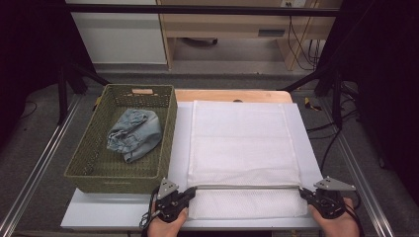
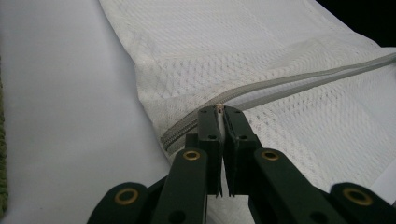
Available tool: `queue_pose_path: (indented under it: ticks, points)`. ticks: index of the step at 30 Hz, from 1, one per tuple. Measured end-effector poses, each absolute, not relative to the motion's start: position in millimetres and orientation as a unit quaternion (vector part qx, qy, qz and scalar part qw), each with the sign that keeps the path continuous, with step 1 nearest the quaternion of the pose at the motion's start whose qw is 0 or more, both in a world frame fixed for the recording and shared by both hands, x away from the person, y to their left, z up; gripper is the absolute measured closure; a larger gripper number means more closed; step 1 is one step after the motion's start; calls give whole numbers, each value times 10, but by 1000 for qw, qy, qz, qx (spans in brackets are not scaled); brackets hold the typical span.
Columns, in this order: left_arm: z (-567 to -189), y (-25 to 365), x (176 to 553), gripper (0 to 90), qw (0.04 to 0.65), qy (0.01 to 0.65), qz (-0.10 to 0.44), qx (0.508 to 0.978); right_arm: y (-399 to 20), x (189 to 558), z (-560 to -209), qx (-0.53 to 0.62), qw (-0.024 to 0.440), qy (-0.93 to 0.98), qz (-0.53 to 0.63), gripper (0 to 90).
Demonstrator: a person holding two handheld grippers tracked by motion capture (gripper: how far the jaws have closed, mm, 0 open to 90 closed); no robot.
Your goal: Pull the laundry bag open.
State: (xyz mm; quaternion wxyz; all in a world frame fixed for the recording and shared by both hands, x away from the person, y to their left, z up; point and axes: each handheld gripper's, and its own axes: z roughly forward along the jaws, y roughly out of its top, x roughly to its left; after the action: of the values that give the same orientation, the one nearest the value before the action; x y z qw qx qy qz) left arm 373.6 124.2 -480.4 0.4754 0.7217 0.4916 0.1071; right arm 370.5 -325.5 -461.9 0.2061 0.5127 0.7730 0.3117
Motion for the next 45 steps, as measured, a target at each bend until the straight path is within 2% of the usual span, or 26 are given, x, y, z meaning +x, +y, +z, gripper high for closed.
queue_pose_path:
  ticks: [21,45]
  points:
    - [-4845,1385,3674,864,484,504,109,707,-3269,3711,-4628,513,208,775,304,864]
    - [-4892,1428,3684,863,469,510,120,711,-3288,3718,-4635,514,205,777,301,864]
